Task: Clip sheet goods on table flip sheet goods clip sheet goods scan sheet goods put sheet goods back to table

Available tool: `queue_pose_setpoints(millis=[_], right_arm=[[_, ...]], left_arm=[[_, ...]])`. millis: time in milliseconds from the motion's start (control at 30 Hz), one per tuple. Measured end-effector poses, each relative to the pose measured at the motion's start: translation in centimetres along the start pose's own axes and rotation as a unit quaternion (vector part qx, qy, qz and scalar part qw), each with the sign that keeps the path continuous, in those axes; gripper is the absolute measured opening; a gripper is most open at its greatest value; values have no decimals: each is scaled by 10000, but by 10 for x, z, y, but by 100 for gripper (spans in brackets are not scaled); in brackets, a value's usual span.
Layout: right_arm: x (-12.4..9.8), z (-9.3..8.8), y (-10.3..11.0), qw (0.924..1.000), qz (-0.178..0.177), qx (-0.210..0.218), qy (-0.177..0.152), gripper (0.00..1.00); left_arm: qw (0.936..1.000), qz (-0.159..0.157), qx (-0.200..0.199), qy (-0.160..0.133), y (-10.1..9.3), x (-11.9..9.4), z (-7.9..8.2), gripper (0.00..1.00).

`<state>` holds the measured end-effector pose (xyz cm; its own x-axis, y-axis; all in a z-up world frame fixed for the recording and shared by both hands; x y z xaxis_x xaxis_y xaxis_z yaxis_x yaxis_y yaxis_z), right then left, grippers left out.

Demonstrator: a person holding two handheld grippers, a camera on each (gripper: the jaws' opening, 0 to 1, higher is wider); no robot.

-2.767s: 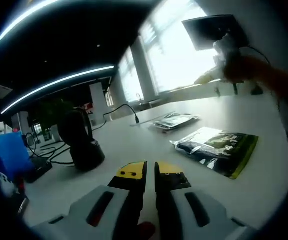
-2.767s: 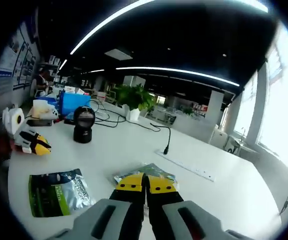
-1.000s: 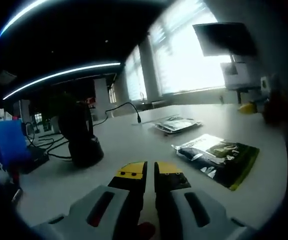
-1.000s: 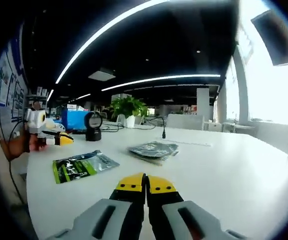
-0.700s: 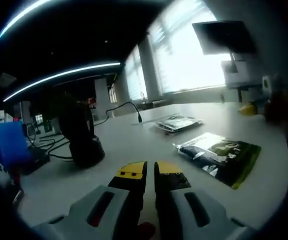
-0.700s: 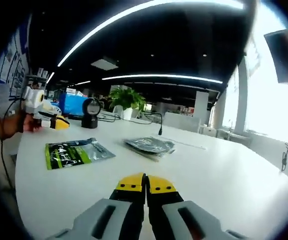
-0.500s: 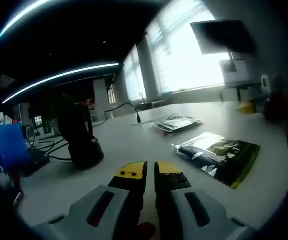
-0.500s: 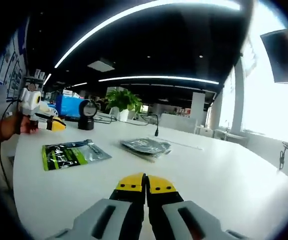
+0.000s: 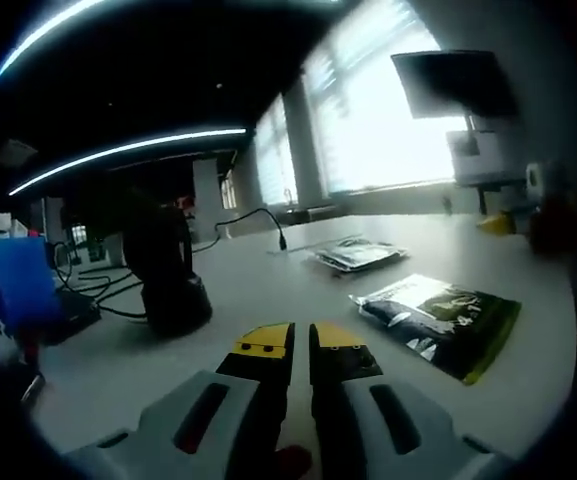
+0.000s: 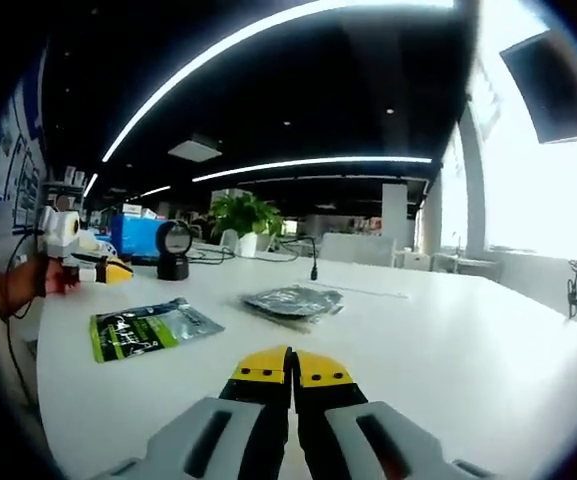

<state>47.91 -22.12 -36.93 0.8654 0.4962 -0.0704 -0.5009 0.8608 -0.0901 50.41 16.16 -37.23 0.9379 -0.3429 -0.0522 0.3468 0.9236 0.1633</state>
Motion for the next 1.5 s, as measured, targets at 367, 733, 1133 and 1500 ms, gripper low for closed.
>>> queue_pose_setpoints(millis=[367,733,1133,1500], right_arm=[[2,-2,3,9992,-75,-374,117,0],[4,-3,7,9988,118,-433,184,0],[7,-9,3,9970,142,-686,339,0],[8,-9,3,9964,174,-748,354,0]], left_arm=[[10000,-39,83,38,-7,-4,1,0],[9992,-370,-47,158,-16,-3,2,0],[9990,-372,-161,181,-10,2,9,0],[9981,-468,-290,280,-14,2,12,0]])
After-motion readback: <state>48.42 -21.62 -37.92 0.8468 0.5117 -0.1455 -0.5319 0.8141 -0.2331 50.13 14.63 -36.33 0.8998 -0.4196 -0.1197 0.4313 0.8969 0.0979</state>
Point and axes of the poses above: the point that each gripper's makers call its tool centre point, and the gripper's own axes: x roughly forward along the fingers, y roughly to its left, z roughly out of its top, the point moved 7 cm from there along -x, roughly backward along the fingers, and after that the axes turned 7 degrees about z, right-handed, at the moved point
